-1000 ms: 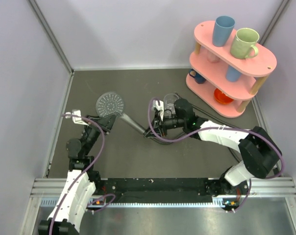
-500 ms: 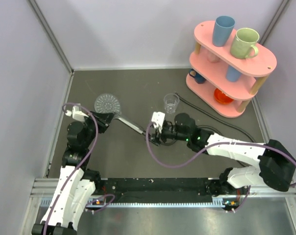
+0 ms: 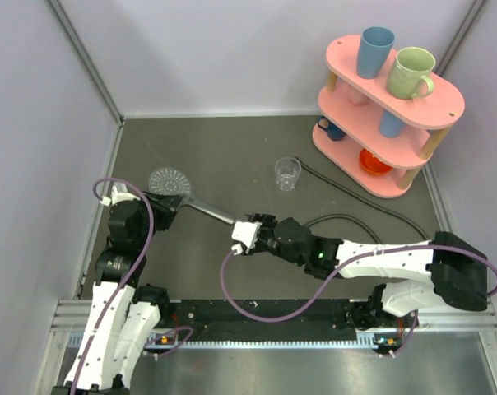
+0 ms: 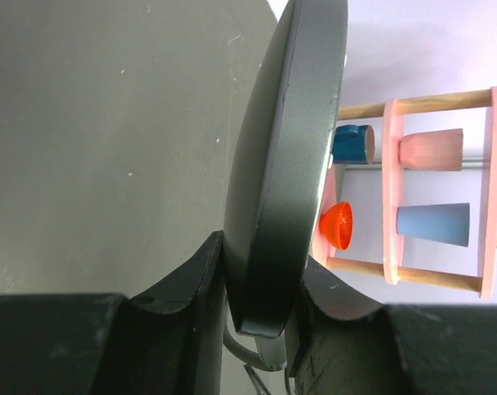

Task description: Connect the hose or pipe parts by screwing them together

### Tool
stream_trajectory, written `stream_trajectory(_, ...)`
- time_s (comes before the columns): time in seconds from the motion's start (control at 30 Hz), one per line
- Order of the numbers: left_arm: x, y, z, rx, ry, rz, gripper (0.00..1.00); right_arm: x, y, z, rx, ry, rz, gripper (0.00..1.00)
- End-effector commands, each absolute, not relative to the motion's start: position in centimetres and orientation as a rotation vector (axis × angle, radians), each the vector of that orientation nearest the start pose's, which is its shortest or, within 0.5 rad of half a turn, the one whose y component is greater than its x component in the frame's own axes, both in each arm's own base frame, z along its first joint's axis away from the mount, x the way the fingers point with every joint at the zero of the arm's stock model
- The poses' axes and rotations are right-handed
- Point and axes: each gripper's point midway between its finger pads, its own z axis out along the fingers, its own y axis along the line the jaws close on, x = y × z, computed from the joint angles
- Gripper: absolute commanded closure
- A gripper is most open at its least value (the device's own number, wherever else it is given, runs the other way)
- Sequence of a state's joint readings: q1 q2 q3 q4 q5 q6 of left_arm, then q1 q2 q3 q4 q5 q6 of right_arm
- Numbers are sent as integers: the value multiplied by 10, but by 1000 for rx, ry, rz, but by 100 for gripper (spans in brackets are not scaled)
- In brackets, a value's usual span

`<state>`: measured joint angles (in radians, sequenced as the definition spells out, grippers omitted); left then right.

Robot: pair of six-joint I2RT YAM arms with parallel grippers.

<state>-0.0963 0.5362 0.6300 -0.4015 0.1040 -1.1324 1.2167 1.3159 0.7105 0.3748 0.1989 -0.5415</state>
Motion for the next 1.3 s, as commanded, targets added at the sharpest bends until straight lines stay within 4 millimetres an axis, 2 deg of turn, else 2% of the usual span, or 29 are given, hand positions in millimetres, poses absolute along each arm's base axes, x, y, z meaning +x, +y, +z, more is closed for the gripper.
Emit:
stream_trajectory(0.0,255,-84,271,-895,1689,-988,100,206,381,219,-1234,1203,210,48)
stream_trajectory(0.23,253,-90,267,-891,1715,-1022,100,201,390,219,-1238,1178,229,63)
stream_trajectory(0.3,252,-93,265,-894,1720,-1046,100,201,394,222,-1233,1174,237,74)
stream_trajectory(0.33,251,-96,267,-881,1717,-1068,100,201,396,223,-1229,1172,244,93)
stream_trajectory(0.4,250,-99,266,-864,1717,-1088,100,199,398,227,-1210,1178,273,100)
stream_trajectory(0.47,248,-107,269,-784,1715,-1133,100,200,401,232,-1192,1187,307,100)
stream_trajectory(0.57,243,-125,279,-549,1647,-1226,100,199,405,239,-1175,1217,445,100)
stream_trajectory(0.63,243,-128,278,-484,1571,-1265,100,204,402,240,-1158,1259,507,100)
stream_trajectory(0.7,237,-130,282,-416,1502,-1285,100,196,407,239,-1176,1299,660,100)
stream_trajectory(0.73,237,-130,269,-415,1505,-1284,100,197,407,239,-1179,1319,716,100)
stream_trajectory(0.77,231,-131,283,-340,1423,-1295,100,198,405,242,-1184,1313,798,100)
stream_trajectory(0.8,229,-131,283,-316,1396,-1301,100,197,403,242,-1157,1335,867,100)
stream_trajectory(0.83,227,-132,274,-300,1382,-1312,100,197,401,245,-1139,1321,912,100)
stream_trajectory(0.87,220,-133,287,-246,1298,-1332,100,200,396,247,-1135,1315,962,100)
stream_trajectory(0.9,216,-132,290,-231,1261,-1343,100,199,396,248,-1106,1333,1031,100)
stream_trajectory(0.93,217,-131,279,-248,1258,-1354,100,199,393,245,-1100,1339,1069,100)
stream_trajectory(0.97,217,-131,278,-262,1247,-1376,100,194,392,258,-1091,1280,1145,100)
stream_trajectory(1.0,211,-132,286,-222,1199,-1384,100,201,388,257,-1045,1310,1195,100)
stream_trajectory(1.03,211,-133,281,-219,1207,-1388,100,200,385,253,-1037,1314,1232,100)
stream_trajectory(1.07,211,-134,280,-213,1215,-1396,100,193,385,263,-1034,1283,1319,100)
stream_trajectory(1.1,207,-138,282,-177,1209,-1409,100,196,385,257,-1031,1304,1347,100)
stream_trajectory(1.17,204,-142,279,-145,1221,-1422,100,187,386,257,-1066,1290,1420,100)
stream_trajectory(1.2,203,-143,279,-133,1221,-1423,100,188,386,263,-1050,1271,1446,100)
stream_trajectory(1.27,203,-143,276,-123,1222,-1420,100,187,385,258,-1047,1273,1494,100)
